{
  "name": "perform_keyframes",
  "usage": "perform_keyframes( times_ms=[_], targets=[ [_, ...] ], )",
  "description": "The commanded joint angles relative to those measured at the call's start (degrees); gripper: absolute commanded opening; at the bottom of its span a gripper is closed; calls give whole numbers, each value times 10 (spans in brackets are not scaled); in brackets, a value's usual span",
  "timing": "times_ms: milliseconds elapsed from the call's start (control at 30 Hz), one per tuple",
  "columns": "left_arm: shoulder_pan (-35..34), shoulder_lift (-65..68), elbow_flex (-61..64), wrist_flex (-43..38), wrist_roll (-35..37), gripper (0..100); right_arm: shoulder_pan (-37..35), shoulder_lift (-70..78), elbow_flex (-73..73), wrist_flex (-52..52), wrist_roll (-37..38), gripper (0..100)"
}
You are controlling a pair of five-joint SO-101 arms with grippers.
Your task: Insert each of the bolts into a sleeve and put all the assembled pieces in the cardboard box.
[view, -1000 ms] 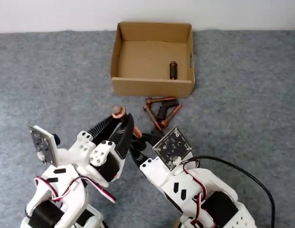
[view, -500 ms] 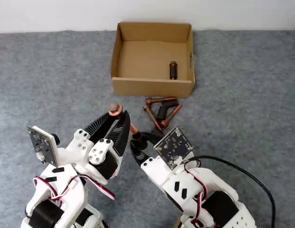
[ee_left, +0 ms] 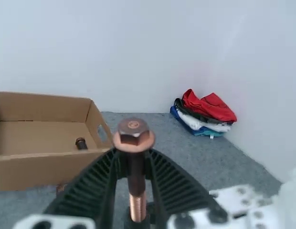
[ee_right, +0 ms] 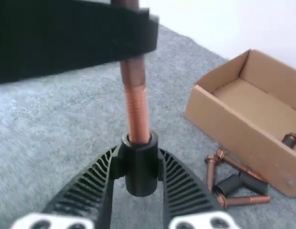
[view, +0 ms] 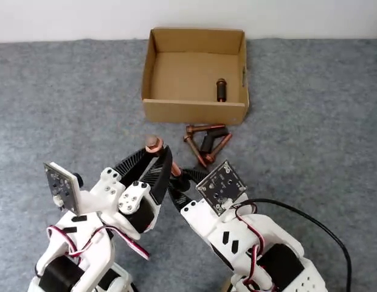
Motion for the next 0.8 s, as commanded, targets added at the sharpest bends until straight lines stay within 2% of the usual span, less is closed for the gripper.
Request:
perform_keyframes(
  times_ms=[0,267,400,633,767],
  targets=[
    [5,2,0,29,-5,5,6,-7,-36,-17,6,9],
    [11,3,0,72,-5,5,6,-7,-36,-18,6,9],
    [70,4,3,121,-37,8,6,-7,-36,-18,6,9],
    [76,4,16,159,-66,179,6,-7,-36,-18,6,9],
    [76,4,15,157,-67,188,6,-7,-36,-18,6,9]
  ],
)
